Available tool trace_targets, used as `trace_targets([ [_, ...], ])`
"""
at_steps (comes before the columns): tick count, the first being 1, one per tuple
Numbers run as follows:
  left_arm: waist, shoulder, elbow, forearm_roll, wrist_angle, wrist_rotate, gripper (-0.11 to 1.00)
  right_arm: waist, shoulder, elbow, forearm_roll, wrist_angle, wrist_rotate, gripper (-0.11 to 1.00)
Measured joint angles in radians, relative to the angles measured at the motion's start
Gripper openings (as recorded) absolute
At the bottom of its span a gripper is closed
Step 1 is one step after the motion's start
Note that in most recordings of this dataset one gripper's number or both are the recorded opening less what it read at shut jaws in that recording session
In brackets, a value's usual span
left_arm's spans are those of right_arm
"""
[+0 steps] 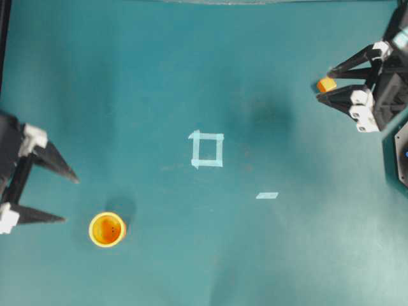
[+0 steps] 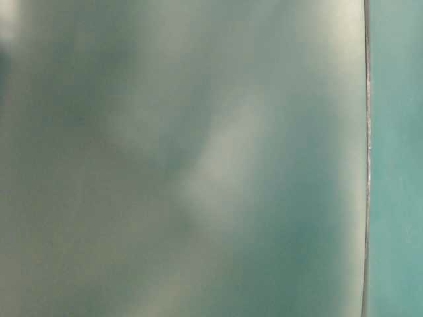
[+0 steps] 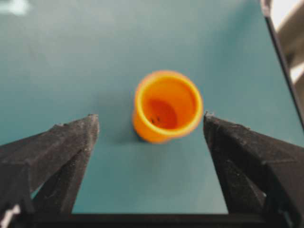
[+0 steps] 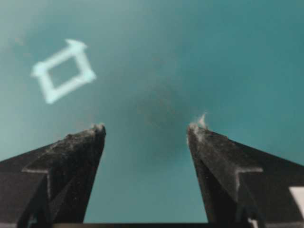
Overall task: Hold the block with right arm and the cup with left arm, then put the block into the cup.
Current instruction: 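Move the right gripper over the orange cube, left gripper toward the orange cup, then close the right gripper on the cube and the left gripper on the cup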
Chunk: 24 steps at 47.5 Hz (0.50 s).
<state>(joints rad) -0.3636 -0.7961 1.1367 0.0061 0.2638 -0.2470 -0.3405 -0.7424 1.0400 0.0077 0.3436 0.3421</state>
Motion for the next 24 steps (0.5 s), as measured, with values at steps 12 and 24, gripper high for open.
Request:
trace_targets([
  [12,-0.074,0.104,-0.002,0.0,0.002,-0.043,0.86,-0.071,0.149,-0.034,-0.005,0.074,0.176,0.67],
  [24,-0.106,0.222,-0.035,0.008,0.008,-0.035,0.86,-0.072,0.314,-0.103,-0.115,0.196,0.293,0.67],
])
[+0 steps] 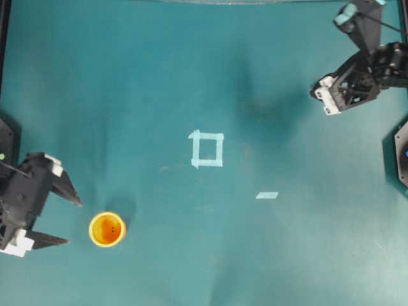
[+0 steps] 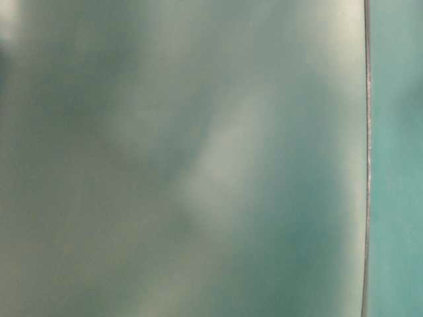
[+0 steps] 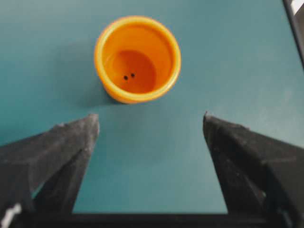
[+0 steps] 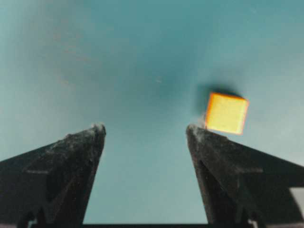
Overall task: Hold the block with right arm and the cup with left arm, then put the block into the cup.
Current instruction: 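Close the right gripper on the cube and the left gripper on the cup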
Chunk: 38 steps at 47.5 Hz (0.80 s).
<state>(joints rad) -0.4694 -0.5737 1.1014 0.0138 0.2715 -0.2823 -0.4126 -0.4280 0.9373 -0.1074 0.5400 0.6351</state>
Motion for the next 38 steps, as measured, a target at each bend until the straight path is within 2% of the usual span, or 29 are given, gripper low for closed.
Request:
trace_targets([
  [9,-0.003,0.078,-0.012,0.003,0.0,0.0,0.86,0.0,0.064,-0.04,-0.095,0.04,0.061,0.67],
  [15,-0.003,0.123,-0.012,0.003,-0.008,0.002,0.86,-0.002,0.067,-0.044,-0.133,0.041,0.103,0.67],
  [29,-0.003,0.216,-0.014,0.003,-0.081,0.0,0.86,-0.002,0.067,-0.044,-0.147,0.046,0.115,0.67],
  [38,-0.003,0.301,-0.021,0.003,-0.172,0.0,0.86,-0.002,0.067,-0.044,-0.149,0.048,0.12,0.67],
])
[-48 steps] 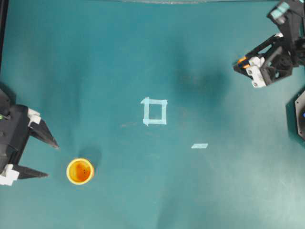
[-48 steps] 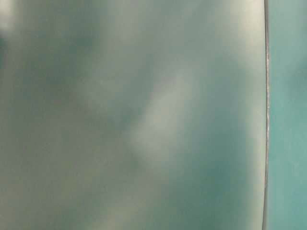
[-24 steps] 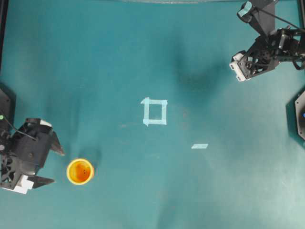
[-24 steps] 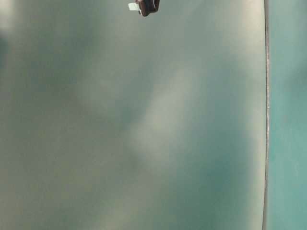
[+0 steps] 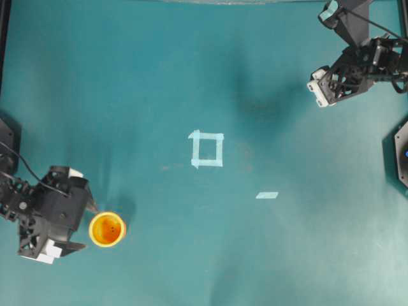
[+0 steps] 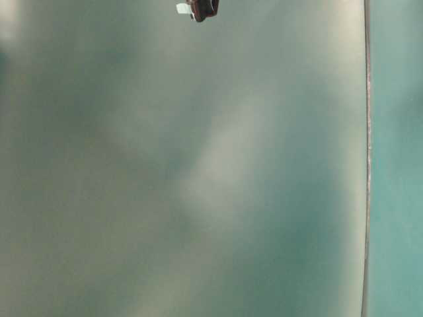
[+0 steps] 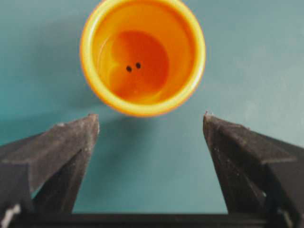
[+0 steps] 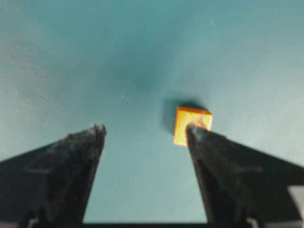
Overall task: Hold the block with right arm and the cup with left arm, then put the block into the cup.
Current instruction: 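Close the right gripper on the cube and the left gripper on the cup, then lift the cup with the left gripper and carry it toward the center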
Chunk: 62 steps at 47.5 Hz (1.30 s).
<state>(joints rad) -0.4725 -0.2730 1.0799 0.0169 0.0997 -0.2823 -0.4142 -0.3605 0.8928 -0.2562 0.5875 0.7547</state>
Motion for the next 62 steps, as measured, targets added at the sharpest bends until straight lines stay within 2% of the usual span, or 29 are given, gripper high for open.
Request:
trace_targets([
  [24,0.069,0.252,-0.049,0.0,-0.314,0.014,0.86,0.0,0.0,0.0,0.0,-0.014,0.0,0.67],
  [31,0.08,0.295,-0.075,0.0,-0.325,0.041,0.83,0.0,0.0,0.0,0.0,-0.014,0.002,0.67],
  [38,0.084,0.302,-0.087,0.0,-0.327,0.086,0.67,-0.002,0.002,0.002,0.0,-0.015,0.002,0.67],
  [42,0.107,0.302,-0.092,0.002,-0.325,0.1,0.65,-0.006,0.002,0.012,0.0,-0.015,0.002,0.67],
  [50,0.207,0.299,-0.127,0.0,-0.296,0.112,0.65,-0.032,0.002,0.048,-0.002,-0.015,0.002,0.67],
  [62,0.356,0.296,-0.276,0.006,-0.167,0.118,0.65,-0.092,0.0,0.081,-0.003,-0.046,0.002,0.67],
])
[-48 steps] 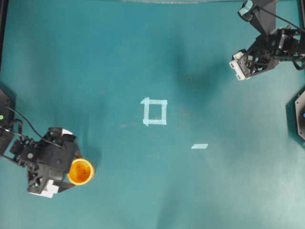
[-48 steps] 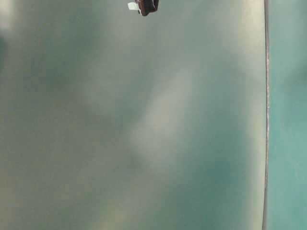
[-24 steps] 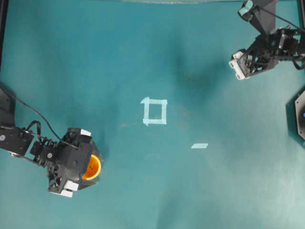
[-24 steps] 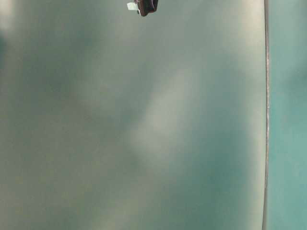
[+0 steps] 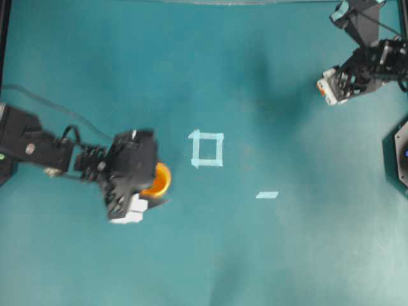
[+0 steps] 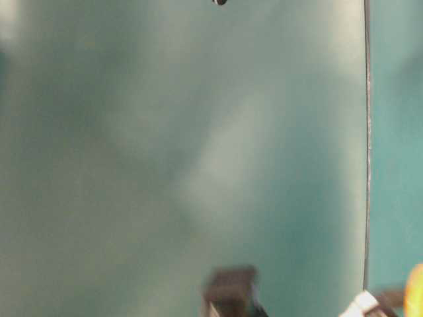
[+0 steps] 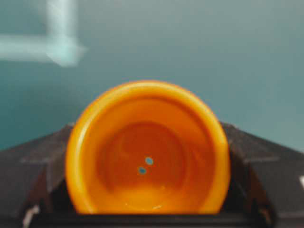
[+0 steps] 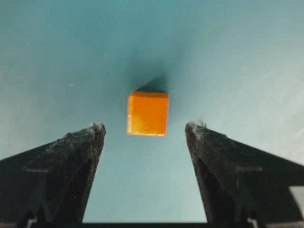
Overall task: Hold the block with right arm and the cup with left arm, then put the block into the cup.
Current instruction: 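Lift the cup with the left gripper and carry it toward the center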
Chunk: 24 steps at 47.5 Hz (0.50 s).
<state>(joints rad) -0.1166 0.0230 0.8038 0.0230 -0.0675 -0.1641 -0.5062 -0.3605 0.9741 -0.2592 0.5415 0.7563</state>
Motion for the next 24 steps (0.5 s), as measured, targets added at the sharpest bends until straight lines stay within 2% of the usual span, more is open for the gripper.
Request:
trace_targets([
  [12,0.118,0.058,-0.153,0.005,0.092,0.003,0.65,-0.029,0.051,0.003,0.0,-0.06,0.0,0.67],
  [17,0.156,0.089,-0.218,0.006,0.101,0.048,0.65,-0.029,0.101,0.003,0.0,-0.089,0.0,0.67],
  [24,0.166,0.121,-0.287,0.006,0.138,0.141,0.65,-0.029,0.15,-0.012,0.0,-0.114,0.0,0.67],
])
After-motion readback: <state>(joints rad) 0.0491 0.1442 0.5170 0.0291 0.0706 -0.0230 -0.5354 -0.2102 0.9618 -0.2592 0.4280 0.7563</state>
